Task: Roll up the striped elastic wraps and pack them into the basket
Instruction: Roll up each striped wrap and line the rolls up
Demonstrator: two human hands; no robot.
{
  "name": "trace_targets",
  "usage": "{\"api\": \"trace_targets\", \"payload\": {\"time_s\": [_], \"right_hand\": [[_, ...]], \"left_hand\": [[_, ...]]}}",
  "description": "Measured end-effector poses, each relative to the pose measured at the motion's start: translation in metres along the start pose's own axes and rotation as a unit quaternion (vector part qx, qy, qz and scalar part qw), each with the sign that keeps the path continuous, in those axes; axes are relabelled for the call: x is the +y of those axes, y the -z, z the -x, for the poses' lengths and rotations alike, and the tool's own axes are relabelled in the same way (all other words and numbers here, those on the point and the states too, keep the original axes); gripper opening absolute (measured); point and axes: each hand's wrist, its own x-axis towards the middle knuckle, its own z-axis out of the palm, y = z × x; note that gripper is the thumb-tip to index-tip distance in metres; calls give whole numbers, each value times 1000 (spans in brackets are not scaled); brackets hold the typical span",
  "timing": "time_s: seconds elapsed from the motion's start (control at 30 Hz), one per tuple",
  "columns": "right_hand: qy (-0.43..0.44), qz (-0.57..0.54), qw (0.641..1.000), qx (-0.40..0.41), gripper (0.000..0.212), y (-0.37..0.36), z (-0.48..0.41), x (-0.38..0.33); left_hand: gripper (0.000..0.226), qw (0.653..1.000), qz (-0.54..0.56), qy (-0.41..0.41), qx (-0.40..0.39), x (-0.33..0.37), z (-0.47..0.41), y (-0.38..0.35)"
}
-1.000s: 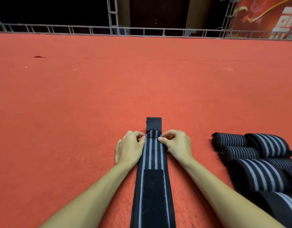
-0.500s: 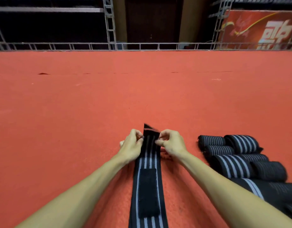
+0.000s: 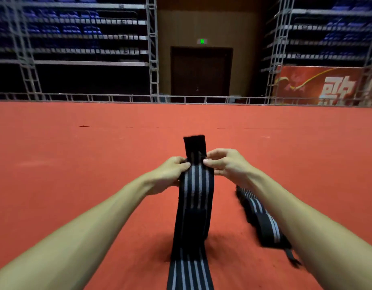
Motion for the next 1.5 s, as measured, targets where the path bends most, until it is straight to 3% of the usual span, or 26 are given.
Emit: {"api": "trace_targets", "payload": {"time_s": [0.1, 0.23, 0.33, 0.43, 0.5, 0.87, 1.13, 1.37, 1.5], "right_hand": [[16, -74, 995, -61, 14, 3, 31, -36], [75, -119, 987, -80, 39, 5, 51, -67], [71, -84, 993, -39, 38, 8, 52, -64], [26, 23, 999, 10, 24, 6, 47, -36], [9, 31, 999, 32, 20, 5, 38, -14], [-51, -67, 990, 118, 20, 10, -33, 104], [-57, -66, 985, 146, 23, 6, -60, 209], [-3, -107, 989, 104, 29, 10, -62, 225], [-13, -161, 982, 94, 23, 10, -61, 222]], "left_hand": [[23, 992, 112, 6, -59, 32, 32, -1], [26, 973, 211, -40, -88, 66, 50, -1], [30, 987, 149, -29, -52, 68, 48, -7], [29, 999, 11, -12, 34, 47, 36, -22], [29, 997, -11, -12, 72, 28, 21, -30], [22, 979, 82, 8, 187, -85, -78, -54], [23, 973, 117, -7, 198, -179, -108, -66], [29, 962, 211, -57, 164, -196, -109, -62], [31, 959, 239, -49, 146, -197, -114, -60]]}}
